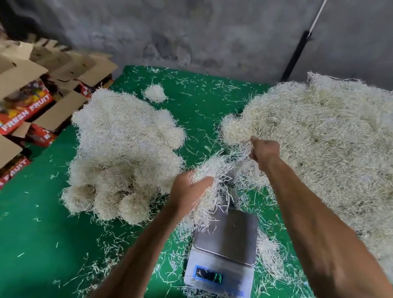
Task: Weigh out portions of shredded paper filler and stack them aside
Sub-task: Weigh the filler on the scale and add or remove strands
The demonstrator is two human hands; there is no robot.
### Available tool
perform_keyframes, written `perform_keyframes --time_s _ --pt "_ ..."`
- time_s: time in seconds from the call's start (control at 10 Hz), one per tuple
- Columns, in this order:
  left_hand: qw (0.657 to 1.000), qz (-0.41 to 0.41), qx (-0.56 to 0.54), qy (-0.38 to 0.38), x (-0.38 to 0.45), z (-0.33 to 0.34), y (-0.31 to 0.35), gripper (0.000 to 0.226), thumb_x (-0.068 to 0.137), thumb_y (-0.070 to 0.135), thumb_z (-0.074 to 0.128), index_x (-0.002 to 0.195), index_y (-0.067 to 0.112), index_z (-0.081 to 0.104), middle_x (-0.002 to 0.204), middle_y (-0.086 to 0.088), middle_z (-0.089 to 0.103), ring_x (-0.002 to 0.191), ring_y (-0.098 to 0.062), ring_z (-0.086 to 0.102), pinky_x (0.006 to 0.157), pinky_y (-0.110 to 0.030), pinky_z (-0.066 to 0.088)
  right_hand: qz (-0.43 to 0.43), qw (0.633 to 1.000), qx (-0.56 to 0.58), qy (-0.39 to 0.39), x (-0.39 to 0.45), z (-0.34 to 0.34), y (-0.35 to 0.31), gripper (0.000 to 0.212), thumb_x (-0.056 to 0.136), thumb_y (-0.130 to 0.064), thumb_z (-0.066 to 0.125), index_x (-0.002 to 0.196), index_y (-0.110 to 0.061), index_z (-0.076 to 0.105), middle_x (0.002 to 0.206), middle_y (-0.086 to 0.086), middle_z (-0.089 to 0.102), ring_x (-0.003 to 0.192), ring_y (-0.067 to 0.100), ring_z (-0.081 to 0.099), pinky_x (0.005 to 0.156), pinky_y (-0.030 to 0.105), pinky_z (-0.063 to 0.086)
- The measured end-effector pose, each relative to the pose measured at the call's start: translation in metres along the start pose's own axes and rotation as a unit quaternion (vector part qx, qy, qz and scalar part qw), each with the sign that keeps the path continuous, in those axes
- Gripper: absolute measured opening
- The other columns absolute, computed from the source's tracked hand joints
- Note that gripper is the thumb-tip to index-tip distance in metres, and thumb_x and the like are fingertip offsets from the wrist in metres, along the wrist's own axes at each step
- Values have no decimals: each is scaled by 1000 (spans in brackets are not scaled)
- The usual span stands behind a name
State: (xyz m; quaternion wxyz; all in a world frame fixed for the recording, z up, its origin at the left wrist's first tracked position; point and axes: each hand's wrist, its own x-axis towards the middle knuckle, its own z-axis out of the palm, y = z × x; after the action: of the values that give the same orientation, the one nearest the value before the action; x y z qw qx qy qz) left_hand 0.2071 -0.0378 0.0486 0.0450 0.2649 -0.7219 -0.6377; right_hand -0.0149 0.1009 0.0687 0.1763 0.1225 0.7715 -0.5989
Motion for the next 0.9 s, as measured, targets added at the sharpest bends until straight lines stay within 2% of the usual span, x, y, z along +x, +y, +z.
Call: perform_keyframes --time_s 0.1,0.2,0.3,0.4,0.5,0.6,0.7,0.8,0.9 --pt "996 -53 -33 70 15 -15 -1 40 86 38 78 88 1 62 33 9 37 26 -1 27 33 -14 30 -27 993 117 -19 6 1 -3 23 104 -20 62 110 2 65 91 15 69 63 16 73 58 24 59" --pt "992 -76 -81 65 24 -21 9 63 86 33 76 127 -11 56 66 5 62 54 -7 55 44 -18 50 -13 977 152 -148 -9 15 -4 36 107 -31 54 129 -4 63 112 14 69 92 24 73 71 30 62" --pt "991 -88 -93 35 27 -20 20 57 81 40 73 119 -1 62 99 -1 70 86 -15 66 71 -26 58 -32 948 -12 -317 -43 25 11 60 91 -63 66 130 -16 65 115 3 65 82 14 61 67 23 52" --pt "992 -84 -93 -9 27 -18 21 47 77 46 73 104 8 65 105 -6 72 85 -14 67 79 -28 55 -72 913 -146 -374 -54 24 22 60 80 -63 76 90 -5 63 64 0 54 46 13 41 47 15 40" --pt "995 -64 -73 -23 16 -12 24 84 72 58 76 115 -11 55 129 -39 54 113 -49 61 99 -56 50 -121 935 -147 -298 -56 25 17 48 86 -51 76 71 -14 50 55 -5 42 45 14 37 51 17 45" --pt "995 -35 -83 -43 21 -9 35 118 69 72 74 128 -22 36 135 -50 30 120 -74 30 99 -78 31 -119 961 -79 -238 -58 44 13 41 95 -34 74 69 -16 48 52 2 42 46 20 37 63 24 54" --pt "998 -39 -25 -53 7 -3 64 117 68 81 69 150 6 32 155 -26 34 135 -47 43 109 -58 37 -87 988 -15 -124 -52 59 -6 23 99 -15 65 81 -14 52 66 10 48 51 17 49 61 25 54" --pt "998 -8 -17 -60 -29 -2 69 120 59 94 61 154 26 31 146 6 41 126 -3 48 102 -32 38 -70 995 -14 -69 -32 51 -28 11 100 -7 61 92 -10 54 76 4 47 50 8 40 42 20 39" --pt "996 53 -9 -74 -57 -18 66 135 42 109 41 150 29 40 129 28 38 102 25 41 104 -24 30 -30 999 -6 -44 -15 35 -41 7 102 -7 56 107 -4 59 81 3 51 54 9 41 40 18 35"
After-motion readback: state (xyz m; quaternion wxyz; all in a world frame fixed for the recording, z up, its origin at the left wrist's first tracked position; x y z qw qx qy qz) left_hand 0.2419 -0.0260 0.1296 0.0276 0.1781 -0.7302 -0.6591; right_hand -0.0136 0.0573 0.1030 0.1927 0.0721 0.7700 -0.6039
